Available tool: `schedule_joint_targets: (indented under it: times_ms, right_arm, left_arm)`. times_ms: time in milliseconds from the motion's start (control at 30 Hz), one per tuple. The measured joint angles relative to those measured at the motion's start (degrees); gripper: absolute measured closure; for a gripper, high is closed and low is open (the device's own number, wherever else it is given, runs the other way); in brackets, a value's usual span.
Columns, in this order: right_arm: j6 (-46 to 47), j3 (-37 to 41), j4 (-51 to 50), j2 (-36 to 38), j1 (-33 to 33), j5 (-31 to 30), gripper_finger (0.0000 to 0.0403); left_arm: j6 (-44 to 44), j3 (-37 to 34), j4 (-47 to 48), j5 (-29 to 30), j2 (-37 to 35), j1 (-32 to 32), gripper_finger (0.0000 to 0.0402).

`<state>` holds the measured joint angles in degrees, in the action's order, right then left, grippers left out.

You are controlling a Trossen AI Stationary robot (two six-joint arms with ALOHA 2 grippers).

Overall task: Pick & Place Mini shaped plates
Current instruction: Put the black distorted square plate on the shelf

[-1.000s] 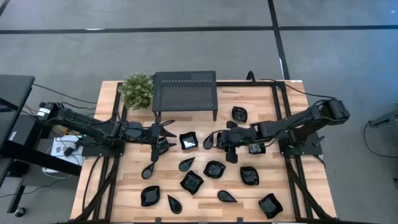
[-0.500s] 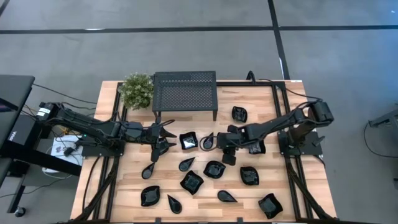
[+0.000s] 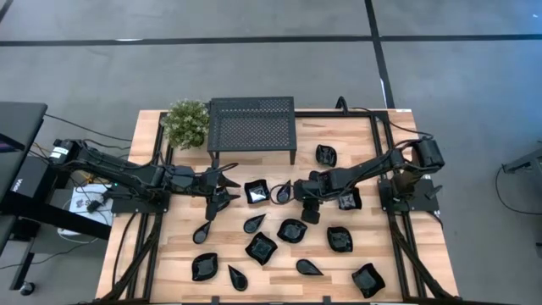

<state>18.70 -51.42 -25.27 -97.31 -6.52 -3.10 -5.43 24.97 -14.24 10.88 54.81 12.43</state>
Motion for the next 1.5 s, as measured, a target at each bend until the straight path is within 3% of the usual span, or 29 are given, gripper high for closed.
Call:
schedule_joint_targets:
  times_ms: [167,400,667,800,1200,1500]
  right_arm:
    - [-2.48,-0.2,0.57,-0.19,0.32,0.24,0.0317]
    - [-2.21,-0.06,0.66,1.19,1.4,1.57,0.0394]
    - [4.24,-4.15,-1.1,1.15,1.37,9.32,0.04]
    - [2.02,-8.34,-1.11,1.1,0.02,8.51,0.0397]
    - [-14.44,-17.45,-1.09,1.1,-4.88,-5.55,0.0401]
    - [-34.84,-26.64,-1.06,1.1,-6.0,-23.38,0.04]
  left_arm:
    - [0.0,0.0,0.02,0.02,0.01,0.02,0.0243]
    - [0.0,0.0,0.02,0.0,0.01,0.01,0.0243]
    - [0.0,0.0,0.02,0.01,0.01,0.02,0.0243]
    - [0.0,0.0,0.02,0.0,0.01,0.02,0.0243]
    - [0.02,0.0,0.02,0.0,0.01,0.02,0.0243]
    - [0.02,0.0,0.01,0.0,0.01,0.02,0.0243]
